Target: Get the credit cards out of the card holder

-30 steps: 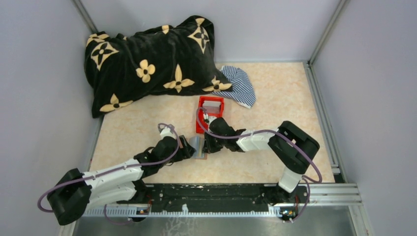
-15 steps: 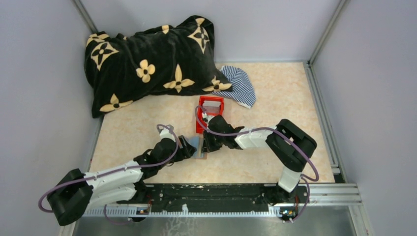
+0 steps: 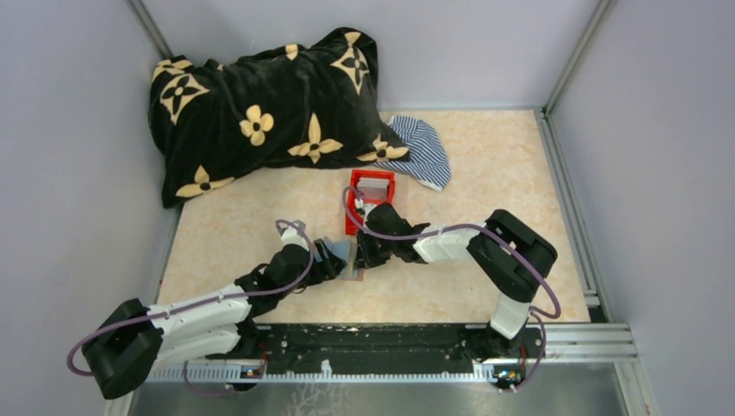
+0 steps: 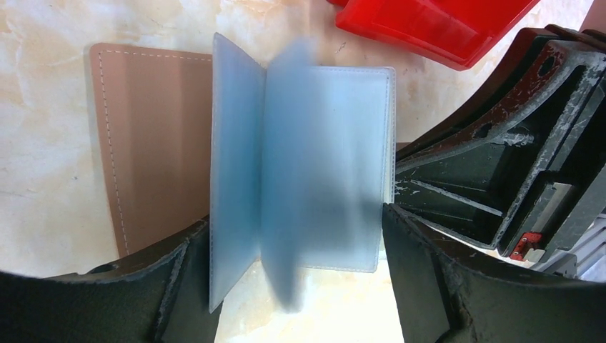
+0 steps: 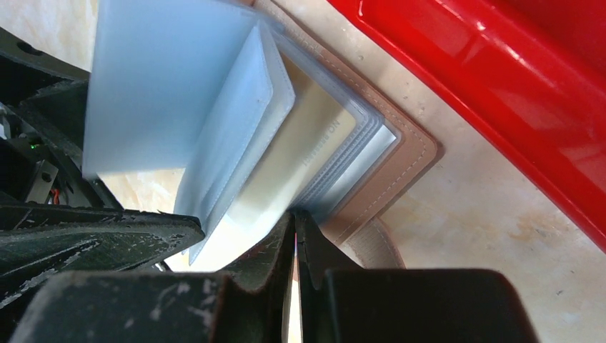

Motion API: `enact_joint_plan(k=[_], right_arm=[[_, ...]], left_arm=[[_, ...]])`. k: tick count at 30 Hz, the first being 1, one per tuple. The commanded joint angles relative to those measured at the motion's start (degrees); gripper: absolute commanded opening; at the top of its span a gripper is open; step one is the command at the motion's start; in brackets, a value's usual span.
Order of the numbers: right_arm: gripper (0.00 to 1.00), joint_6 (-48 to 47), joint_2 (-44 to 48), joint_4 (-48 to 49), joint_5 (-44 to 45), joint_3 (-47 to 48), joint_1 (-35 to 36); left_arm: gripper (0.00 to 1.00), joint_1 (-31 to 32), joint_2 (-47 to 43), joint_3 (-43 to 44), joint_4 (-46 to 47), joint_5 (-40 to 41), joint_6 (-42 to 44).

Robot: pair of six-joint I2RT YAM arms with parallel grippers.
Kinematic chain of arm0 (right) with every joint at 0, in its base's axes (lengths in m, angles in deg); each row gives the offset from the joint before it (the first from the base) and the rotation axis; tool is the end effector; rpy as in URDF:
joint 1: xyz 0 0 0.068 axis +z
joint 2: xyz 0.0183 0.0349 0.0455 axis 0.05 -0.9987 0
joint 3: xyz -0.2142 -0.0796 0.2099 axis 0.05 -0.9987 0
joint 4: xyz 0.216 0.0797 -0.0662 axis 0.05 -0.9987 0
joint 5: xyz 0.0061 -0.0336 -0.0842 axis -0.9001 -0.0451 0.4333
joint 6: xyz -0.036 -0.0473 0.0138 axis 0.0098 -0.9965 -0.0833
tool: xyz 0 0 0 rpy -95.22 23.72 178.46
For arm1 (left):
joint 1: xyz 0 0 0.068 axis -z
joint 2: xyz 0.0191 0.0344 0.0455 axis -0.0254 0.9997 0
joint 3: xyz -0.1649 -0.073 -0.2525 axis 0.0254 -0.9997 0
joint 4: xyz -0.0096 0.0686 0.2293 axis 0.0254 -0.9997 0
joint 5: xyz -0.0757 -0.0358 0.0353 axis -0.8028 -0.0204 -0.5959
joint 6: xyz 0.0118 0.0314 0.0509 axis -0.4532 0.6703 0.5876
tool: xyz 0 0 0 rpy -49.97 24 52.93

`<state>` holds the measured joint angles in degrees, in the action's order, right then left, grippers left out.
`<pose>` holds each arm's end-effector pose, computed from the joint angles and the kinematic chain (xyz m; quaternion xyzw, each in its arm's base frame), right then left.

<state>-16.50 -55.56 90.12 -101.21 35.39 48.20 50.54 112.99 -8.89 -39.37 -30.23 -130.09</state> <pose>0.2007 0.2691 0.1897 -0.1967 0.8970 0.3486 0.1877 0.1052 -0.1059 0.1838 -0.0776 0.8783 -0.2953 0.3679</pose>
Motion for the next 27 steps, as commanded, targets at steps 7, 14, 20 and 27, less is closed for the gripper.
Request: enact_joint_plan(k=[7, 14, 20, 27], right_arm=[[0.11, 2.64, -3.43, 16.15, -7.57, 3.7, 2.28], [0.11, 4.53, -2.87, 20.45, -9.61, 3.92, 2.23], [0.11, 4.76, -1.35, 21.44, -9.24, 2.61, 1.93], [0.1, 5.63, -3.02, 23.92, -10.38, 1.51, 1.83]], left_arm=[[0.81, 0.53, -0.08, -3.52, -8.24, -6.22, -1.01], [0.82, 0.52, -0.32, -4.08, -8.31, -6.49, -0.8], [0.84, 0.51, -0.08, -2.94, -9.65, -6.7, 0.14], [0.86, 0.68, -5.2, 2.84, -19.5, -4.17, 2.57]])
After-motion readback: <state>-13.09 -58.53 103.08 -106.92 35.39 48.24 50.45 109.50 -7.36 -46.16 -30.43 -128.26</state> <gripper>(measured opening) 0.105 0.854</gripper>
